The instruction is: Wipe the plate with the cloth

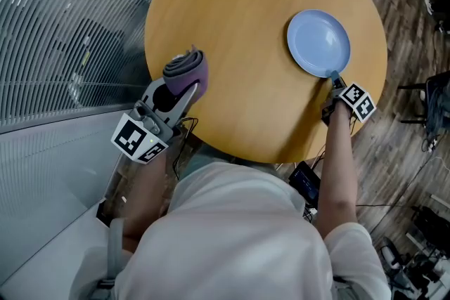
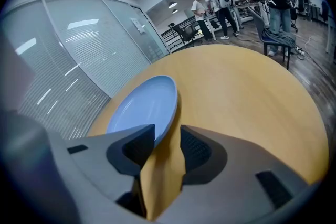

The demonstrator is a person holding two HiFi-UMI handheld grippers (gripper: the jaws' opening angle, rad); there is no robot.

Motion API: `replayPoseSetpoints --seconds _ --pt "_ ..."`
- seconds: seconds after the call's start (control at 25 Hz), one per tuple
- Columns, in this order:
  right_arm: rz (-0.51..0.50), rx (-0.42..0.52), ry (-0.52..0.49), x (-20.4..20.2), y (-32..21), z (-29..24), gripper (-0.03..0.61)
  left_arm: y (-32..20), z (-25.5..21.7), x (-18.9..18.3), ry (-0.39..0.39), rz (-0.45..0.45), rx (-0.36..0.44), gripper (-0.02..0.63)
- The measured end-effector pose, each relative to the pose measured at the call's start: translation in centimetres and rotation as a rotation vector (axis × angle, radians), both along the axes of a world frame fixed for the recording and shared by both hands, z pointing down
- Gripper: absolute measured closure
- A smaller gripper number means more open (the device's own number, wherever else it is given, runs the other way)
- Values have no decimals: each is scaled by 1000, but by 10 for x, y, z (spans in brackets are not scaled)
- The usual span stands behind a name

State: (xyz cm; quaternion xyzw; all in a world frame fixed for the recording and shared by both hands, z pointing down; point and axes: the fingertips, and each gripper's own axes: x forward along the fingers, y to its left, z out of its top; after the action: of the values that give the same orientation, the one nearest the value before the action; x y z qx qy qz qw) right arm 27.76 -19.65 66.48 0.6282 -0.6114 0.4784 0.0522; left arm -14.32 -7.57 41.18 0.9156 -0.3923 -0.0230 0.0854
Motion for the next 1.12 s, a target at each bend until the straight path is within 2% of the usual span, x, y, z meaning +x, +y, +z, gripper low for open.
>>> replayPoseSetpoints --seconds 0.2,0.4,0.52,0.72,0.84,1.0,1.12 --pt "-11 33 -23 -4 17 -17 439 -1 -2 1 10 23 14 537" --pt "-35 105 -75 -14 20 -43 439 -7 -3 5 8 47 25 537" --pt "-84 171 -114 -29 22 -70 456 -5 -9 10 9 61 35 537" --pt "-172 294 -153 -57 23 -123 533 -1 -21 16 6 74 50 537" --pt "-204 369 -198 -72 23 -153 546 -2 -24 21 11 82 61 537" --pt "-223 497 -347 -97 28 -198 555 2 -25 24 15 89 76 537" --pt "-270 575 -357 -112 33 -228 557 1 -27 23 20 82 87 537"
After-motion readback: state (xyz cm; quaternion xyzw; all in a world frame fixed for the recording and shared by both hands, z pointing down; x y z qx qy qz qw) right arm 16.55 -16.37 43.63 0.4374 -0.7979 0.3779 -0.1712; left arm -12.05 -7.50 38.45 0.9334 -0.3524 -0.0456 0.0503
